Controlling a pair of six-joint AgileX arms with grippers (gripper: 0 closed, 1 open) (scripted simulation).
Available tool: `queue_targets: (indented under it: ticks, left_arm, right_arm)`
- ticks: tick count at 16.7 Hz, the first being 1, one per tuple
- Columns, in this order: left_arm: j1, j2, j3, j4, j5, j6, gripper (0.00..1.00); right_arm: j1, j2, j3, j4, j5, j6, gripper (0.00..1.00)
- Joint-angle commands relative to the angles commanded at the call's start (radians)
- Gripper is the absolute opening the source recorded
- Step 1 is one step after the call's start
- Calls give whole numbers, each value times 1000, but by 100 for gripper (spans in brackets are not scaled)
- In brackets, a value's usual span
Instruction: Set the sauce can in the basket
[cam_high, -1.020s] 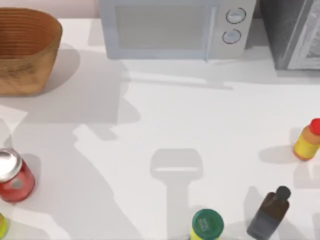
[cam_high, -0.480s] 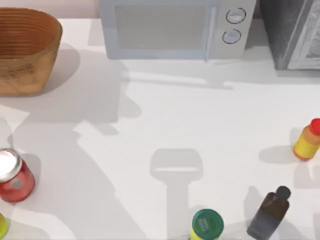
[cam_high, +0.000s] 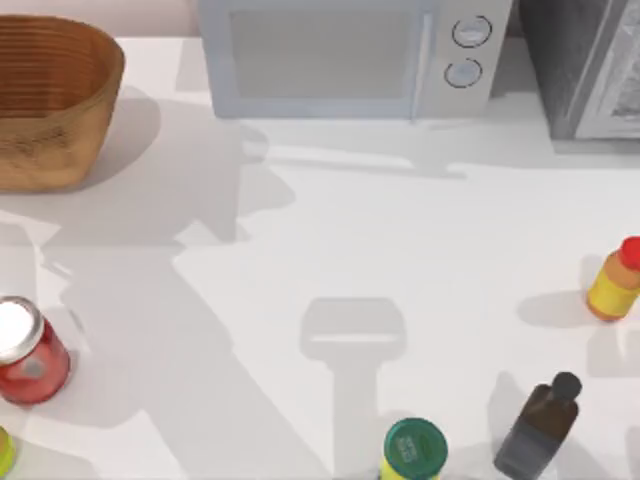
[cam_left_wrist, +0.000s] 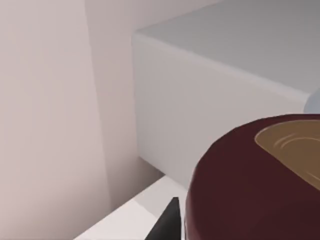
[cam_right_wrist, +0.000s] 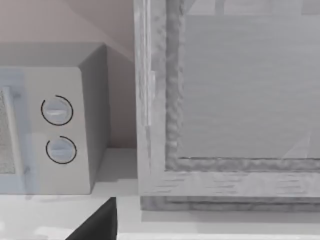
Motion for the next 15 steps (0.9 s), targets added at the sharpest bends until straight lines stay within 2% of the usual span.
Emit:
queue_targets:
  ticks: [3, 15]
  left_arm:
    - [0, 0, 0, 0, 0, 0, 0]
    - [0, 0, 0, 0, 0, 0, 90]
  right_arm:
    - [0, 0, 0, 0, 0, 0, 100]
    - [0, 0, 0, 0, 0, 0, 100]
